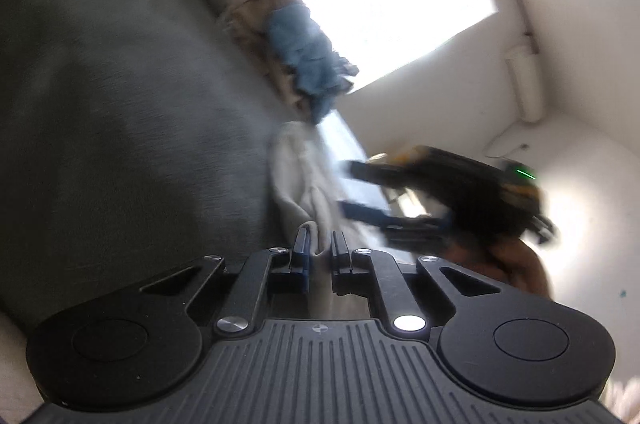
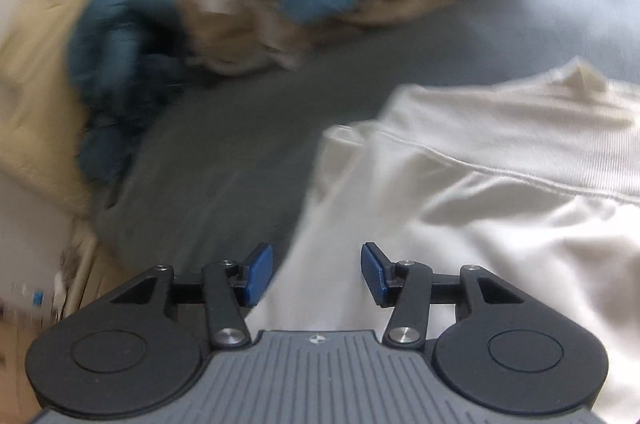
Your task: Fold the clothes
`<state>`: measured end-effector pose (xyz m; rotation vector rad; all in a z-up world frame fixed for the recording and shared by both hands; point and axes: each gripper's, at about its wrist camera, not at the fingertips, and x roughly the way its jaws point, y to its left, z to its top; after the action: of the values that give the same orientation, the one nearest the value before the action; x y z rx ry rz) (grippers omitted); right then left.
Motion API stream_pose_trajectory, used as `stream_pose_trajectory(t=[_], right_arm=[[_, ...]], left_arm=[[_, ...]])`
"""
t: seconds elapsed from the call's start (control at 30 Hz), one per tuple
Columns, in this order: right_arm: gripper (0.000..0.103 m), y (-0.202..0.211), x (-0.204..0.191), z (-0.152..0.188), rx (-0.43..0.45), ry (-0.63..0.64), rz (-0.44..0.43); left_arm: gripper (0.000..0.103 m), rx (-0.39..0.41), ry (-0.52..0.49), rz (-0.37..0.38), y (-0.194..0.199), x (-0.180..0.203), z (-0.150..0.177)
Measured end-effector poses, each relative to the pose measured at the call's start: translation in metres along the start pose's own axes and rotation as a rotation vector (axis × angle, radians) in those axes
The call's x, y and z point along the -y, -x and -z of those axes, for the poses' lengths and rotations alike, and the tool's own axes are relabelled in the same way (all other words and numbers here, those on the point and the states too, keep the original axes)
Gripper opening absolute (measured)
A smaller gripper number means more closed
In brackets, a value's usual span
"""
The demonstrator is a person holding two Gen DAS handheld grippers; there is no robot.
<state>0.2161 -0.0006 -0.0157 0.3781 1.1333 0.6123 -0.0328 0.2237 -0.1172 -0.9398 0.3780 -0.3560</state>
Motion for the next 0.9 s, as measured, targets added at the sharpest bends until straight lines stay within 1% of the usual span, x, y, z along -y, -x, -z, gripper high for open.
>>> stream_pose_trajectory(t=[0.03,0.1,0.13,0.2,0.27,0.37,0.5,0.53,0.57,0.63,0.67,0.7,0.73,0.77,0.83,0.9], right_arm=[[0.055,-0.01,0.002,-0.006,-0.038,-0.03,0.003],[0.062,-0.029,0.007,-0.017,-0.114,-0.09,0.009],[0.064,-0.033,0.005,-0.02,-0.127,-0.088,0.01],[0.073,-0.039,0.001,-0.025,-0.153,-0.084,0.012],[0.078,-0.046,-0.004,-0.03,-0.178,-0.08,0.015],[0.08,-0.057,-0.02,-0.032,-0.218,0.025,0.072],[0.079,-0.06,-0.043,-0.025,-0.24,0.201,0.161],[0.075,-0.06,-0.048,-0.022,-0.24,0.242,0.185],[0.067,-0.06,-0.052,-0.019,-0.239,0.283,0.209],[0.058,-0.059,-0.058,-0.014,-0.236,0.348,0.246],[0.051,-0.056,-0.057,-0.011,-0.228,0.362,0.252],[0.04,-0.052,-0.056,-0.01,-0.22,0.369,0.262],[0.034,-0.049,-0.054,-0.009,-0.211,0.373,0.272],[0.025,-0.046,-0.05,-0.009,-0.201,0.364,0.272],[0.016,-0.035,-0.043,-0.008,-0.178,0.334,0.252],[0.012,-0.021,-0.036,-0.008,-0.154,0.316,0.221]], left_arm=[[0.007,0.009,-0.011,0.015,0.0,0.003,0.001],[0.007,0.015,-0.041,0.026,-0.002,0.009,0.002],[0.007,0.01,-0.063,0.029,-0.005,0.013,0.002],[0.007,0.003,-0.109,0.029,-0.011,0.02,0.003],[0.007,-0.005,-0.143,0.038,-0.015,0.026,0.005],[0.007,-0.02,-0.191,0.052,-0.023,0.037,0.009],[0.007,-0.038,-0.239,0.064,-0.034,0.048,0.013],[0.007,-0.041,-0.246,0.064,-0.036,0.051,0.013],[0.007,-0.043,-0.25,0.065,-0.038,0.053,0.014],[0.007,-0.045,-0.255,0.07,-0.041,0.056,0.014],[0.007,-0.046,-0.258,0.072,-0.043,0.058,0.013],[0.007,-0.048,-0.26,0.074,-0.045,0.06,0.012],[0.007,-0.051,-0.261,0.076,-0.047,0.061,0.012],[0.007,-0.054,-0.262,0.078,-0.048,0.063,0.012],[0.007,-0.06,-0.269,0.083,-0.051,0.067,0.012],[0.007,-0.066,-0.281,0.088,-0.053,0.072,0.013]])
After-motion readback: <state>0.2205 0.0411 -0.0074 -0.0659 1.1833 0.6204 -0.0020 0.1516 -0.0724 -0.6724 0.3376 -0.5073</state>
